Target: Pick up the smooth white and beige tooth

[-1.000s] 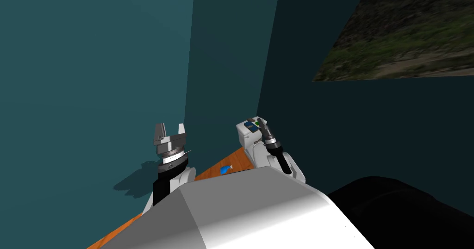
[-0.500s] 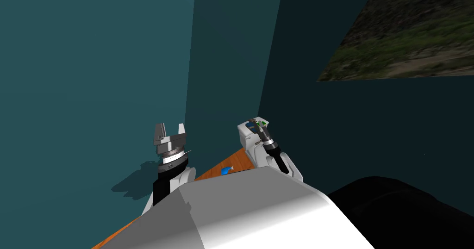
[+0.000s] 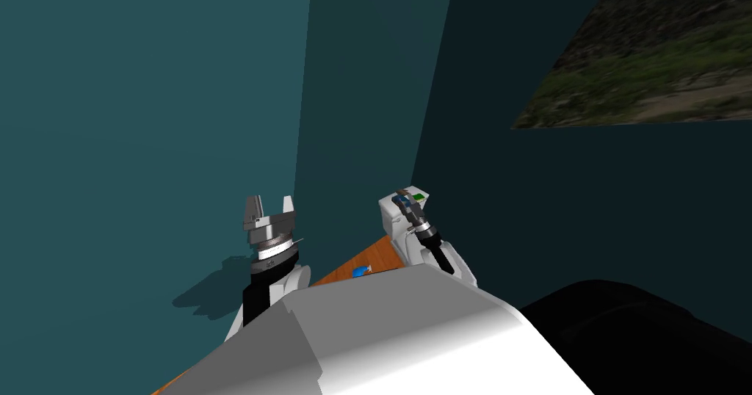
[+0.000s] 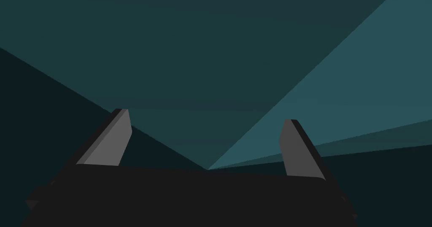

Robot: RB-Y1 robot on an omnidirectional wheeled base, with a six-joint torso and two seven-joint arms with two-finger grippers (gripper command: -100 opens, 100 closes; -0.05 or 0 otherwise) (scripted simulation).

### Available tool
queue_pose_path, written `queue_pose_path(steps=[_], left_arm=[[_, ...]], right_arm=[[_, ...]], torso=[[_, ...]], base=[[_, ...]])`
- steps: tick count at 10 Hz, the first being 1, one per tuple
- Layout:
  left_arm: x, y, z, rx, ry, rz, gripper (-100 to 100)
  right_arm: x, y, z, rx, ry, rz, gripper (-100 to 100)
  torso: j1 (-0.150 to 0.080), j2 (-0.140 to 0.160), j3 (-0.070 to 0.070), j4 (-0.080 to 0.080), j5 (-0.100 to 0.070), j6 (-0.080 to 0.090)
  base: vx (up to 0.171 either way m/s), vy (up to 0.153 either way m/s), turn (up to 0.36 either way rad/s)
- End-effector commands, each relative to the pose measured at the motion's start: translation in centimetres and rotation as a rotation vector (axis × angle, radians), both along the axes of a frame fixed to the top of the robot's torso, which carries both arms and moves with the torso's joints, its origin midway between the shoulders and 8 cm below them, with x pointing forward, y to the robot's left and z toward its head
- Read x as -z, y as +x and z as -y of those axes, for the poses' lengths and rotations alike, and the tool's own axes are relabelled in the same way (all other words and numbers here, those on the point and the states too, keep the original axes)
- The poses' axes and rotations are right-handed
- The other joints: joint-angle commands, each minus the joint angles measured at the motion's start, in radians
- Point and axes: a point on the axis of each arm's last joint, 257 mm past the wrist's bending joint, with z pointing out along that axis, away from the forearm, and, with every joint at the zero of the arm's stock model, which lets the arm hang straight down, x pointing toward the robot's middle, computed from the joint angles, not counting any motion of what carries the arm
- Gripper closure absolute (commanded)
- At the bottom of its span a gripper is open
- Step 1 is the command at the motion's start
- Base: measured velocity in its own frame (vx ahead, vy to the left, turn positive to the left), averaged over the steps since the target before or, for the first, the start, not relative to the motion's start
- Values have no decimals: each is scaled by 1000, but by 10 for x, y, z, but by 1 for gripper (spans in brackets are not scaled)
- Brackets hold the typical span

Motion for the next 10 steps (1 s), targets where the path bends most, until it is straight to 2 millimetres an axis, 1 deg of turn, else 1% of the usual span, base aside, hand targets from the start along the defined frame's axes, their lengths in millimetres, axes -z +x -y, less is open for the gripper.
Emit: queue_pose_path(steps=[1,2,3,4,5,6,7,8,9,10], left_arm=[[0,0,0,0,0,0,0],[0,0,0,0,0,0,0],[0,0,0,0,0,0,0],[0,0,0,0,0,0,0],[0,0,0,0,0,0,0],[0,0,0,0,0,0,0],[0,0,0,0,0,0,0],[0,0,0,0,0,0,0],[0,0,0,0,0,0,0],[0,0,0,0,0,0,0]], right_arm=[[13,3,-6,17,-82,1,-100],[13,3,-6,30,-103,9,-100],[24,5,-12,37,-163,6,-100],[24,5,-12,50,-185,14,-100],[36,7,-17,55,-242,12,-100],[36,7,-17,69,-265,21,-100],[47,9,-21,74,-322,21,-100],[47,9,-21,89,-348,31,-100],[59,11,-25,94,-405,32,-100],[59,11,-25,107,-428,42,-100]], torso=[[0,0,0,0,0,0],[0,0,0,0,0,0],[0,0,0,0,0,0],[0,0,0,0,0,0],[-1,1,0,0,0,0],[-1,1,0,0,0,0],[-1,1,1,0,0,0],[-1,0,0,0,0,0],[-1,1,0,0,0,0],[-1,0,0,0,0,0]], base=[[47,44,0],[31,38,-6],[32,29,-4],[30,17,7],[28,26,-4],[20,18,-4],[38,16,10],[33,21,0],[40,31,-8],[44,26,0]])
